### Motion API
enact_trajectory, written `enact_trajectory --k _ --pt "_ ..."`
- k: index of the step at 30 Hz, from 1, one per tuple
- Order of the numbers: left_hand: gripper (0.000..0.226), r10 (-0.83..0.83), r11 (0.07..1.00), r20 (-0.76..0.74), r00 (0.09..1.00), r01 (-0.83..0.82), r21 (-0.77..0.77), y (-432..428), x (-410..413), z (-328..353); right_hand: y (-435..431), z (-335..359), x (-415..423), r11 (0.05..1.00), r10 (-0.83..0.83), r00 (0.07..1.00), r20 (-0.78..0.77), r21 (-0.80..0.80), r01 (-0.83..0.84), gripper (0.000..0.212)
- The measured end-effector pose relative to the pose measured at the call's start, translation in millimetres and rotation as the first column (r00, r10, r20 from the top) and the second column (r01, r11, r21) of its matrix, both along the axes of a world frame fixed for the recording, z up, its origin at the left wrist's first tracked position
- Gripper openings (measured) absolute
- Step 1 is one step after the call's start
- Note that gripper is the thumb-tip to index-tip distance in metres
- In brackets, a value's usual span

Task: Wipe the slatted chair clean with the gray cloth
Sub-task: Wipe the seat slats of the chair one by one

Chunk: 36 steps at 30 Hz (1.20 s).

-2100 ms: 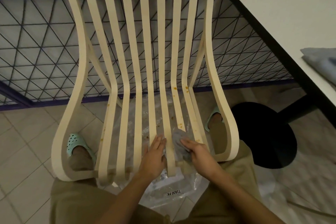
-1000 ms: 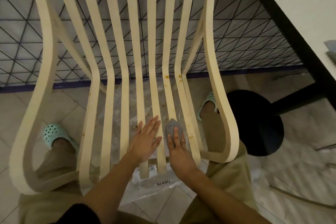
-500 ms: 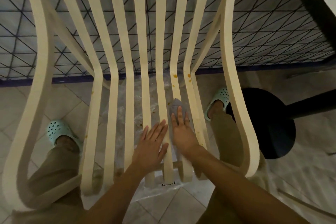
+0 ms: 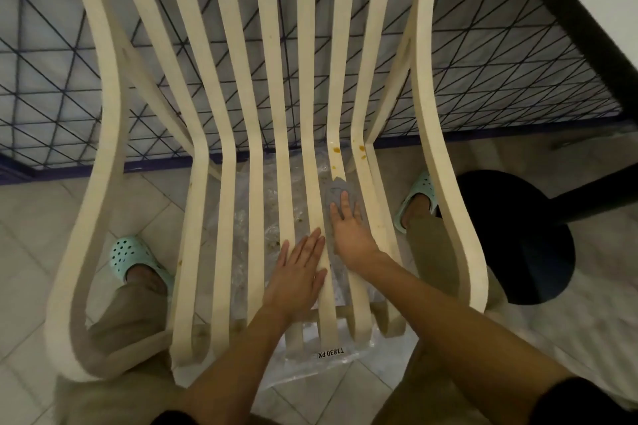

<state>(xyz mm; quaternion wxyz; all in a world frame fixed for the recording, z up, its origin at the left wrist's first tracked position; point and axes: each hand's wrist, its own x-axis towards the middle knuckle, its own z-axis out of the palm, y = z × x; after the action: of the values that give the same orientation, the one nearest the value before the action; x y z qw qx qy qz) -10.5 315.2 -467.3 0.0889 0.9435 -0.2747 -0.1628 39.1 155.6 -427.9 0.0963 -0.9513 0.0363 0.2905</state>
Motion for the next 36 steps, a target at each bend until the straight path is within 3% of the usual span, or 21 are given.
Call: enact_trajectory --k 4,9,15,19,36 --pt "0.062 0.048 0.999 -0.019 0.999 -0.048 -0.002 -7 -6 8 4 7 -38 0.996 0.085 0.996 0.022 -0.043 -0.084 0.079" --pt "0.072 0.031 0.999 -0.039 0.999 -0.030 0.021 -6 -15 15 7 4 -84 0.998 -0.003 0.999 0.041 0.066 0.001 0.083" --pt "0.066 0.024 1.000 -0.060 0.998 -0.024 0.003 -1 -23 19 11 13 -133 0.995 -0.005 0.999 0.046 0.104 0.000 0.089" --pt "0.074 0.008 1.000 -0.043 0.999 -0.008 0.012 -2 -23 17 12 14 -152 0.995 -0.006 0.999 0.052 0.099 0.001 0.079" --pt "0.072 0.051 0.995 -0.018 0.999 -0.052 -0.081 0 23 0 7 2 -102 0.993 -0.007 0.998 0.069 0.122 -0.002 0.085"
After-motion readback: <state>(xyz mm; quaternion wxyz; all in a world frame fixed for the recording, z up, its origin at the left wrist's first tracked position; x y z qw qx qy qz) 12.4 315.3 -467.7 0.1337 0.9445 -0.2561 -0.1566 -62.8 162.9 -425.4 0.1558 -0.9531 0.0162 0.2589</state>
